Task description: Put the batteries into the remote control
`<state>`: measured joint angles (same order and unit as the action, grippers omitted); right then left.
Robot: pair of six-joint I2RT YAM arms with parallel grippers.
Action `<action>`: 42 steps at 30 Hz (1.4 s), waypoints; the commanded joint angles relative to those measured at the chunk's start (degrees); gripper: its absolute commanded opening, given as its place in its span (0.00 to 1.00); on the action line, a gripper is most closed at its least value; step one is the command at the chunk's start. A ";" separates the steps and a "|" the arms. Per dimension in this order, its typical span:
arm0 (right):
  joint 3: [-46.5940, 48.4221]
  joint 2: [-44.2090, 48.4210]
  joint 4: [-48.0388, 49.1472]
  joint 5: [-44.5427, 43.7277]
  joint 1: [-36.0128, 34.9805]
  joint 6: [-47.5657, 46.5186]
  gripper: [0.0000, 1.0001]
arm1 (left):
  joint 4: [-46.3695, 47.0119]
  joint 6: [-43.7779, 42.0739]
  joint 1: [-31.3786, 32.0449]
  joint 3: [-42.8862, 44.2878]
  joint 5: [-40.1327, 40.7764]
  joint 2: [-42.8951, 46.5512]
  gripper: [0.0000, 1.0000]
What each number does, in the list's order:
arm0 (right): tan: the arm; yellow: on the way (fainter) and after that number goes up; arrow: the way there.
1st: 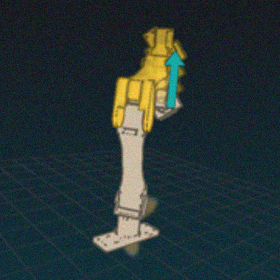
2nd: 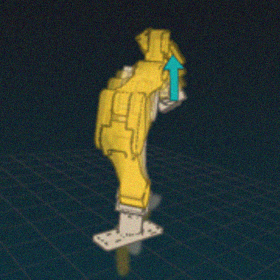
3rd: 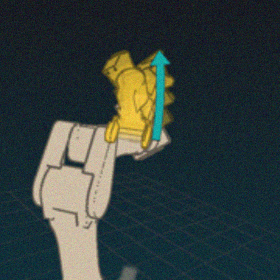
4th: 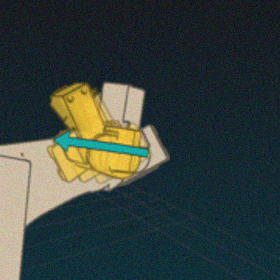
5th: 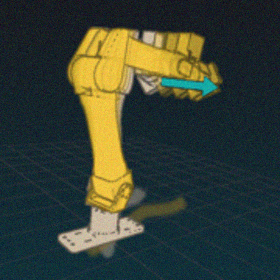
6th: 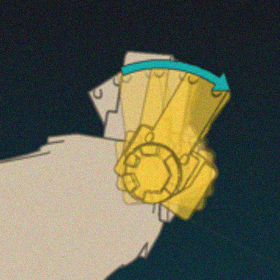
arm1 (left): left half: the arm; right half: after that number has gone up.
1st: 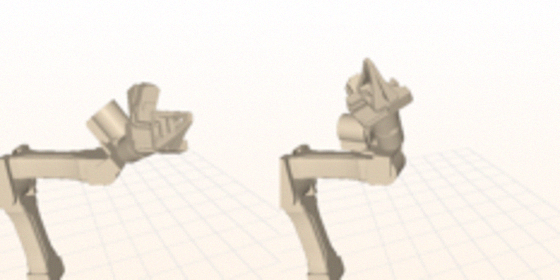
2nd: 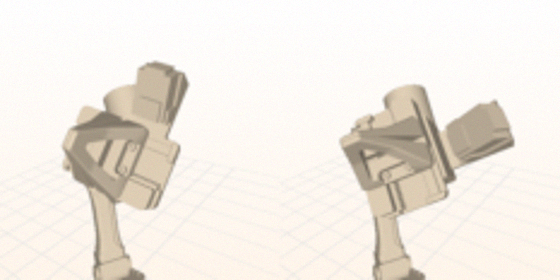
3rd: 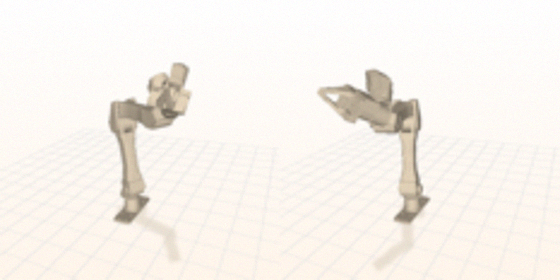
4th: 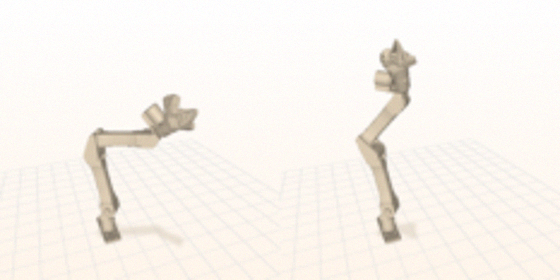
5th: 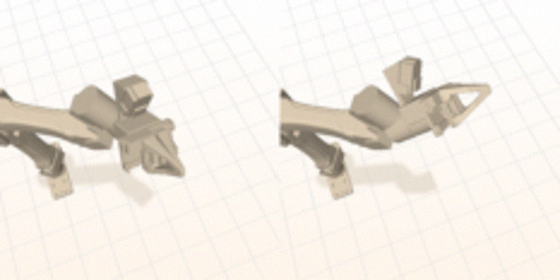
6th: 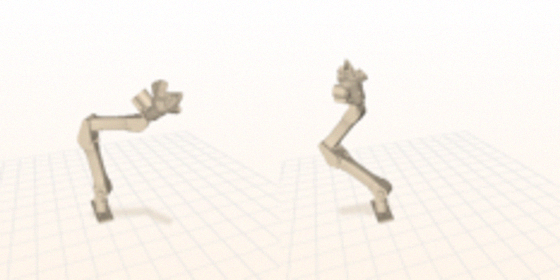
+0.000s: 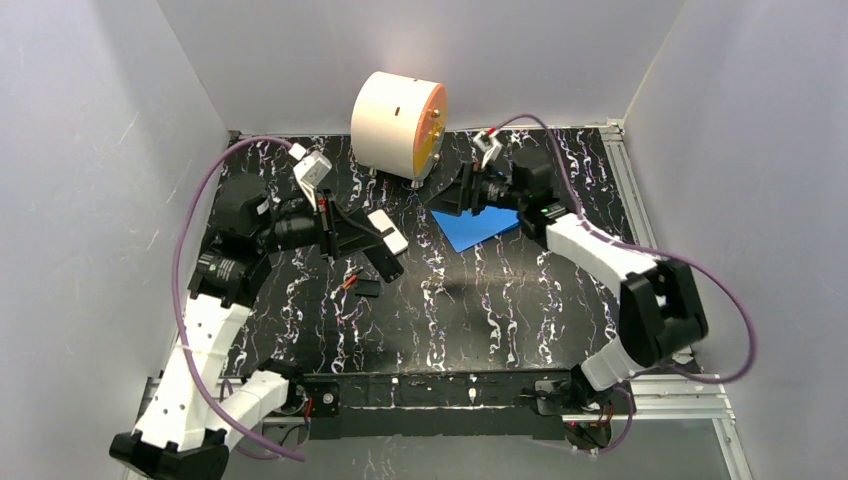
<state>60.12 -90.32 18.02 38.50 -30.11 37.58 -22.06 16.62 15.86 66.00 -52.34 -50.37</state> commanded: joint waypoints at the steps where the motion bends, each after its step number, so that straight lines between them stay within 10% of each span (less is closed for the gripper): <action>1: 3.50 8.06 8.56 12.65 -0.84 6.35 0.92 | 10.13 8.78 -0.27 1.00 -11.10 -2.89 0.00; 19: 7.87 9.61 13.57 18.47 -8.30 14.03 0.83 | 25.55 21.15 -0.21 2.09 -11.20 -8.99 0.00; 25: 11.14 7.27 12.24 18.82 -11.66 12.52 0.64 | 26.28 21.19 -0.13 1.87 -5.13 -9.06 0.00; 31: 13.20 4.29 15.15 20.81 -11.86 17.32 0.19 | 29.62 24.25 -0.12 0.65 0.98 -8.40 0.07; 36: 12.56 5.22 18.22 13.34 -11.73 18.59 0.14 | 41.11 36.18 -0.15 -3.26 6.09 -8.44 0.47; 42: 9.62 3.39 33.01 7.32 -11.81 28.52 0.15 | 52.30 43.16 0.64 -9.30 9.47 -8.16 0.32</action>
<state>70.61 -85.93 38.13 51.53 -41.76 59.29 20.93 54.30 15.99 59.46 -46.48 -59.59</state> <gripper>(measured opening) 0.240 0.396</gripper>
